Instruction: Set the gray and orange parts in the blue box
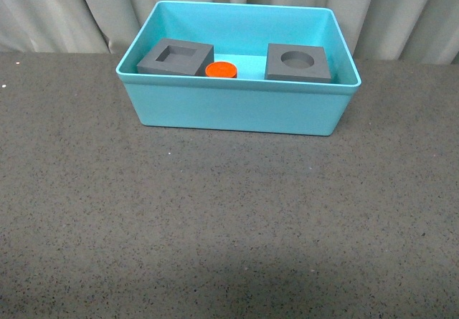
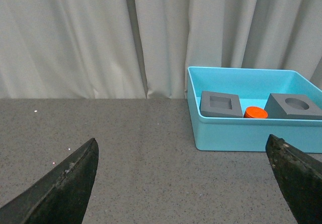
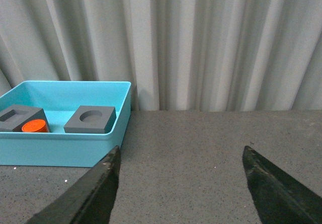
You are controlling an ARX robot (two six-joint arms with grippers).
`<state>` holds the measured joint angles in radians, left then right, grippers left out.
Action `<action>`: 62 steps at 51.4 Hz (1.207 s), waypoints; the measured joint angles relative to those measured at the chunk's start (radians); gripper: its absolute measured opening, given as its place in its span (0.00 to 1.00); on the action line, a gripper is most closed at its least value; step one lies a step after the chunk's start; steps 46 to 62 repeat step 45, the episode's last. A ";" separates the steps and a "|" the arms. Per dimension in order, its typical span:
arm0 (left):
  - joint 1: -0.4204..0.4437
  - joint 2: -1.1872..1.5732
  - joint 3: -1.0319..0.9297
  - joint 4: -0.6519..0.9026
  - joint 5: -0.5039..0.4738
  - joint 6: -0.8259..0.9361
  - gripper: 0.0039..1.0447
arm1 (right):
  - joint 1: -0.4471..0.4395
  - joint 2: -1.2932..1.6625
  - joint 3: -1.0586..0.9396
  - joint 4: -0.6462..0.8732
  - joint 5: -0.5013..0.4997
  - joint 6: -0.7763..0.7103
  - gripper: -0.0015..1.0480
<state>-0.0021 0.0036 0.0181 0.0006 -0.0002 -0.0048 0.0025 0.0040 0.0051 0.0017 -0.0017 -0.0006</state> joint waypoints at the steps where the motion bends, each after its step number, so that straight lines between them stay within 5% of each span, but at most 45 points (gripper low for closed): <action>1: 0.000 0.000 0.000 0.000 0.000 0.000 0.94 | 0.000 0.000 0.000 0.000 0.000 0.000 0.73; 8: 0.000 0.000 0.000 0.000 0.000 0.000 0.94 | 0.000 0.000 0.000 0.000 0.000 0.002 0.92; 62: 0.000 0.000 0.000 0.000 0.000 0.000 0.94 | 0.000 0.000 0.000 0.000 0.000 0.001 0.91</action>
